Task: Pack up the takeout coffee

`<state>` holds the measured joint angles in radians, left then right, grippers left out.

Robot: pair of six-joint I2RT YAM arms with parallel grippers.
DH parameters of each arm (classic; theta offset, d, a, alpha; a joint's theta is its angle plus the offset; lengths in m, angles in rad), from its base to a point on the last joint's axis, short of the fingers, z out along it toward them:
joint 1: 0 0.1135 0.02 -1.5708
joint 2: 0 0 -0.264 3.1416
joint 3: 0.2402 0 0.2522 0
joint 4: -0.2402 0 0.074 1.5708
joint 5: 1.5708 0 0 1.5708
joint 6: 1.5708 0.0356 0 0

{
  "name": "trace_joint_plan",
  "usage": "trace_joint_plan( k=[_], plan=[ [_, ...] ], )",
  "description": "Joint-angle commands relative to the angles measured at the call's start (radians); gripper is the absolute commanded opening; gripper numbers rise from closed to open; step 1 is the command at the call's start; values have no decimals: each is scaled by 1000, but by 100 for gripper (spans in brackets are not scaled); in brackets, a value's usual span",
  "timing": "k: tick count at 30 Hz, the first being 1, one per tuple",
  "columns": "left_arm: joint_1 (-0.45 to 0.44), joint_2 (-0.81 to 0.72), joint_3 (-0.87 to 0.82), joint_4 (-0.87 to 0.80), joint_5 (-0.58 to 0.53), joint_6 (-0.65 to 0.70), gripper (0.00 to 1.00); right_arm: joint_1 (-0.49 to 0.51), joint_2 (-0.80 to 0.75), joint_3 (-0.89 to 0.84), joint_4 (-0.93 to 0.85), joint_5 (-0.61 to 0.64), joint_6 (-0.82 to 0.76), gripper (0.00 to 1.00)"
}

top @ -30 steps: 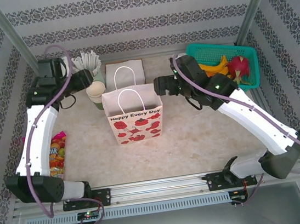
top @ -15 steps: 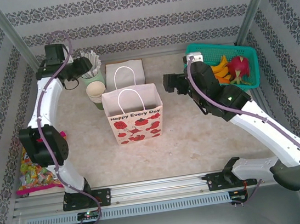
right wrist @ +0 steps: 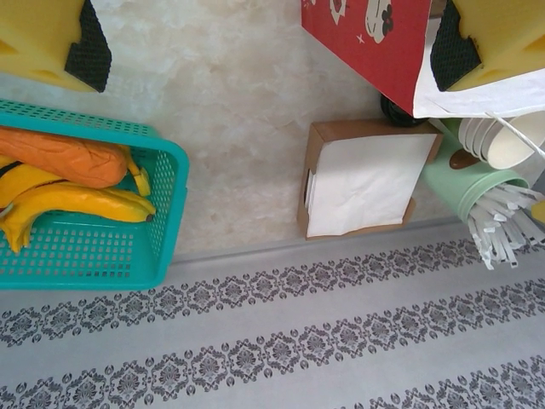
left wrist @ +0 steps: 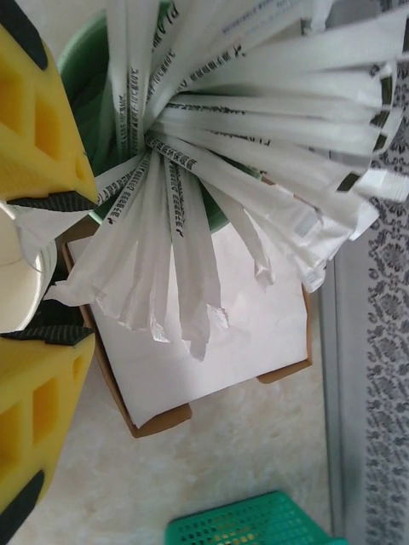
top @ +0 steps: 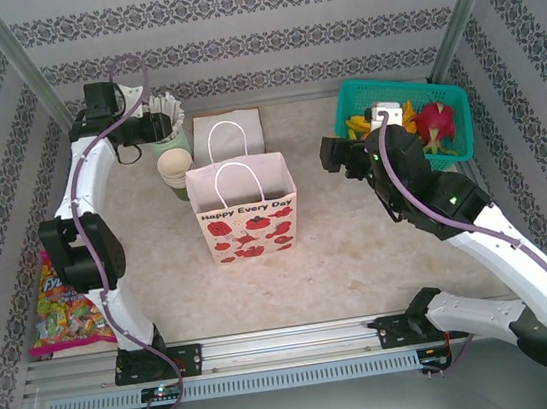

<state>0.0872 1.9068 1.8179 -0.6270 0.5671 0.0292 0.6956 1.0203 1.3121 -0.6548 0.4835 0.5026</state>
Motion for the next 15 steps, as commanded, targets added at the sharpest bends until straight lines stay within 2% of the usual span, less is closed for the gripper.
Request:
trace_joint_plan(
  k=[1, 6, 12, 15],
  plan=[
    [13, 39, 19, -5, 62, 117, 41, -12, 10, 2, -9, 24, 21, 98],
    [20, 36, 4, 1, 85, 156, 35, -11, 27, 15, -11, 12, 22, 98],
    [62, 5, -39, 51, 172, 138, 41, -13, 31, 15, -16, 11, 23, 98],
    [74, 8, -40, 33, 198, 160, 41, -12, 35, 15, -15, 12, 23, 98]
  ],
)
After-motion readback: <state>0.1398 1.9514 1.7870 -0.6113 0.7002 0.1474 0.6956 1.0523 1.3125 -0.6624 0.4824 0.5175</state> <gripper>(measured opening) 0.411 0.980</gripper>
